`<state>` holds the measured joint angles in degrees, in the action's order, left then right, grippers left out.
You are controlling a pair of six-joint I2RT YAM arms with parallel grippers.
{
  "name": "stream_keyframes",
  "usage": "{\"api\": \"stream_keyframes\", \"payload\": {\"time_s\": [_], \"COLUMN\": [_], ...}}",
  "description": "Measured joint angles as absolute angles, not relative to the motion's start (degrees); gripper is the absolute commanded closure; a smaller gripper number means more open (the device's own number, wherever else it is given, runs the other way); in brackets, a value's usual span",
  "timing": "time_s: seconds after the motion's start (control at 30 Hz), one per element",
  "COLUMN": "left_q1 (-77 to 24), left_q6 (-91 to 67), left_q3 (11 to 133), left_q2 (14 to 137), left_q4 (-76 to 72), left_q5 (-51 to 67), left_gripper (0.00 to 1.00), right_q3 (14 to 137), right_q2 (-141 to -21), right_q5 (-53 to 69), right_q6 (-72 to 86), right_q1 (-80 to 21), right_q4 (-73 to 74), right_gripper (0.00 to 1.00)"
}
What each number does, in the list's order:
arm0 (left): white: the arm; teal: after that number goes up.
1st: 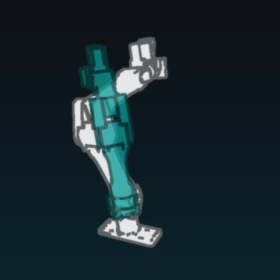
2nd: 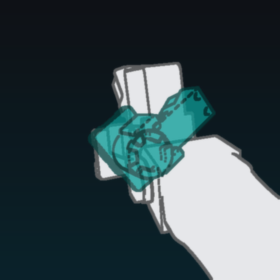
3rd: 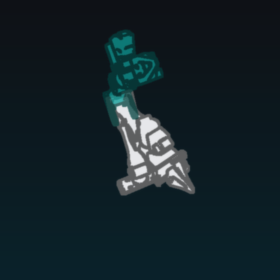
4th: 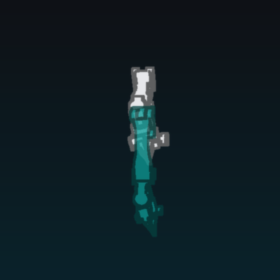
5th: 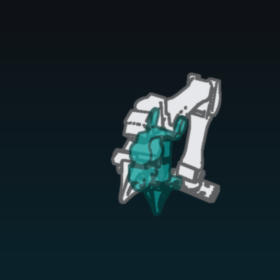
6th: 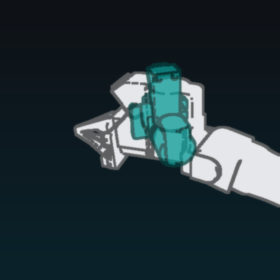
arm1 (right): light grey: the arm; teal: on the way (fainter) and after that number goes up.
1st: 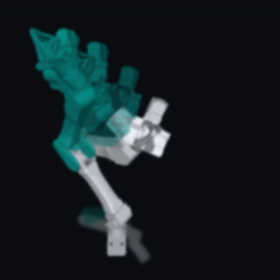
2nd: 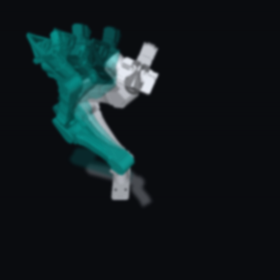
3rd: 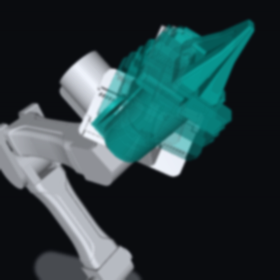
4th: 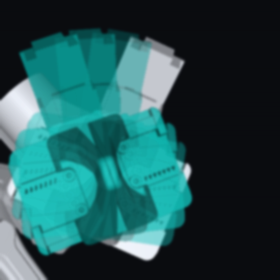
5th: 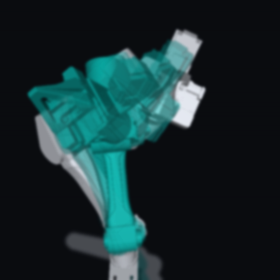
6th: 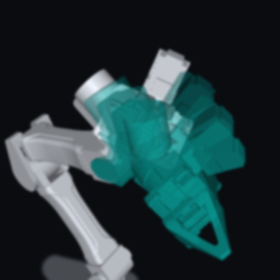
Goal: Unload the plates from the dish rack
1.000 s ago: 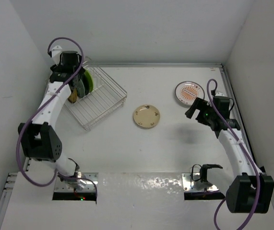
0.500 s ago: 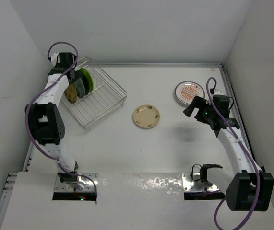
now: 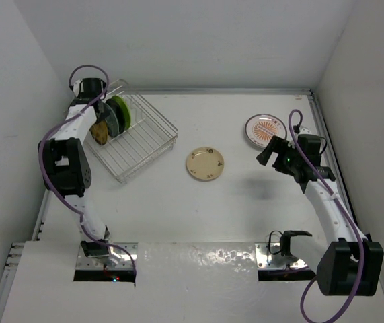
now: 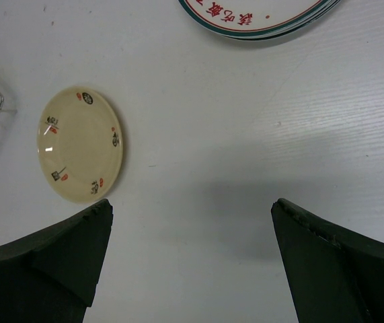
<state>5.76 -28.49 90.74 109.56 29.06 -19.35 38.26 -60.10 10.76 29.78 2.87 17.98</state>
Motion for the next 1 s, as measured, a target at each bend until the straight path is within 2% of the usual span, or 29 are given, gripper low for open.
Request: {"api": "stream_keyframes", "payload": {"time_s": [0.1,0.43,0.73,0.83,1.0], "left_q1": [6.0,6.1,5.1,-0.1,-22.4], "left_q6": [-28.2,-25.3,-18.5,-15.6,-11.7], "left_q3": [90.7,92.2,95.7,97.1,96.6], "left_q2": [109.6,107.8,91.0,85.8,84.0], "left_q4": [28.6,31.4,30.0,27.5,22.8], "left_q5": [-18.6,-17.8,-13.1,-13.9,-16.0], "left_gripper": [1.0,1.0,1.0,1.0,1.0], "right_q3": [38.3,38.3,38.3,38.3,40.9], "right_q2": [-60.1,-60.1,-58.7,-57.3,-54.6], "right_q5": [10.8,10.5,7.8,5.0,0.2], "right_q6": [29.8,29.8,30.7,31.8,33.6], "right_q1": [2.9,2.9,2.9,2.9,2.9], "right_q4": [18.0,18.0,18.4,19.7,23.4], "right_gripper": [0.01,0.01,0.01,0.01,0.01]}}
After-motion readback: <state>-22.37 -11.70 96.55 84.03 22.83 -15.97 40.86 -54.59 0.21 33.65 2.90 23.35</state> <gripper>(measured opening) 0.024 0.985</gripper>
